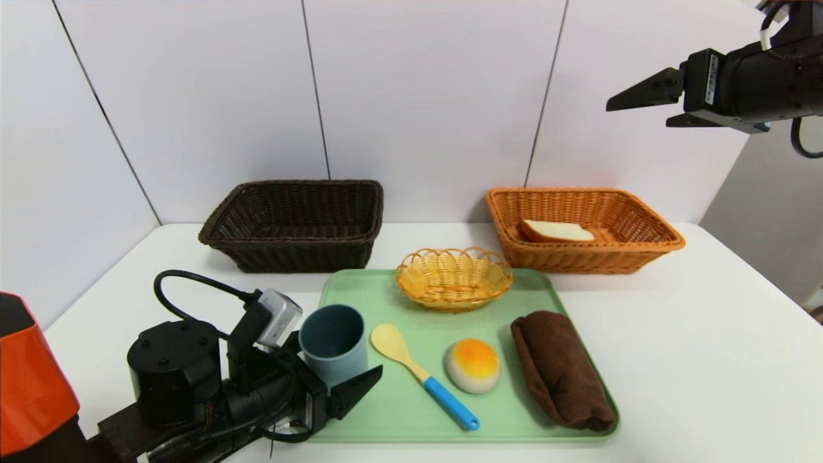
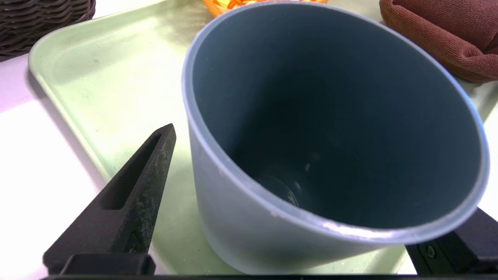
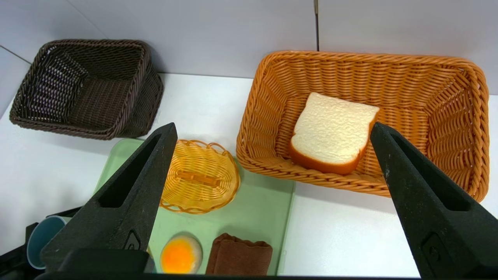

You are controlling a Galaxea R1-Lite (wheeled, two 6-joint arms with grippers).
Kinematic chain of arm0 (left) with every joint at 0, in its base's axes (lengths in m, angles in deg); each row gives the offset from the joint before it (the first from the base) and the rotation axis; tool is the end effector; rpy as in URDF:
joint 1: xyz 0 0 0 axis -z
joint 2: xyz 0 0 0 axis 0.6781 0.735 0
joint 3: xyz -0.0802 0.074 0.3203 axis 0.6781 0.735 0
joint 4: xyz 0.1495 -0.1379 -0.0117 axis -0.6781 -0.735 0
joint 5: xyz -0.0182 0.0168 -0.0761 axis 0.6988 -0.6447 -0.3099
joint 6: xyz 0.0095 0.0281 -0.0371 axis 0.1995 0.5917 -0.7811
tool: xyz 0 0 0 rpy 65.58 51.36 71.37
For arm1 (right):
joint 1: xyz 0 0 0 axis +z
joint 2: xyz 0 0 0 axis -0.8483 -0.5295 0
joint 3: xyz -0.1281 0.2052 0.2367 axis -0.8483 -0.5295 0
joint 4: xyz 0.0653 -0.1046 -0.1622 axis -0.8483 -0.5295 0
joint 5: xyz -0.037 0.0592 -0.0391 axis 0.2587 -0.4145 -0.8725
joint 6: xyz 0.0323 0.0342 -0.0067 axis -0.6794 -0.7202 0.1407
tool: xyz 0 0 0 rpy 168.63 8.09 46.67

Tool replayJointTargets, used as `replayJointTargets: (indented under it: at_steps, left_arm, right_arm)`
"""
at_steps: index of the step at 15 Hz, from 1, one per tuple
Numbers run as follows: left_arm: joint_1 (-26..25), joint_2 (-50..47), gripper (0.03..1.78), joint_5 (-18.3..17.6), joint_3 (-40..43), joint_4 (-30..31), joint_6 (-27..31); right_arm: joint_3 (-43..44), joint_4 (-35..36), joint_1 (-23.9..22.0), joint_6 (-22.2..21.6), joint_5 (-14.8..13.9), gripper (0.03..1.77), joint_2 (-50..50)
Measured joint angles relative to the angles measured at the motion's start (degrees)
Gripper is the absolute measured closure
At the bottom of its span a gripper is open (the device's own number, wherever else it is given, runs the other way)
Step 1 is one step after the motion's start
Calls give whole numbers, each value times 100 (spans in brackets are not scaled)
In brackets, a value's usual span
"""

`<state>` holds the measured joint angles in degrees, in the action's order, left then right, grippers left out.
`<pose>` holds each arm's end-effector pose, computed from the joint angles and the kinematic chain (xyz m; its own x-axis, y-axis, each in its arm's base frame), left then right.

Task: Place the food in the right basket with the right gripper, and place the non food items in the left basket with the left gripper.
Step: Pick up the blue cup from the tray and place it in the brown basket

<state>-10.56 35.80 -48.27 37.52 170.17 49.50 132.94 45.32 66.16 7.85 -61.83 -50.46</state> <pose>0.2226 -0.1529 0.1010 0.6834 -0.7051 -0.1889 0.6954 0.7076 -0.1252 0.3175 0.0549 0.3889 0.8654 0.3240 -0.3822 -0.2552 0.9415 0.2202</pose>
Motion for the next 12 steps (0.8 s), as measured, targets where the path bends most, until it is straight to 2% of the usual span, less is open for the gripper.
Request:
replayJointTargets:
  at_steps: [5, 6, 8, 12]
  left_arm:
    - [-5, 37, 15, 4, -20, 2, -9]
    - [-5, 50, 36, 30, -23, 2, 2]
    - [-6, 72, 62, 108, -85, 0, -6]
    - [2, 80, 64, 113, -122, -2, -6]
  right_arm:
    - [-4, 0, 0, -2, 2, 9, -6]
    - [-6, -2, -1, -2, 6, 9, -9]
    - [-6, -2, -1, 0, 9, 9, -20]
    - [-6, 0, -6, -2, 9, 9, -37]
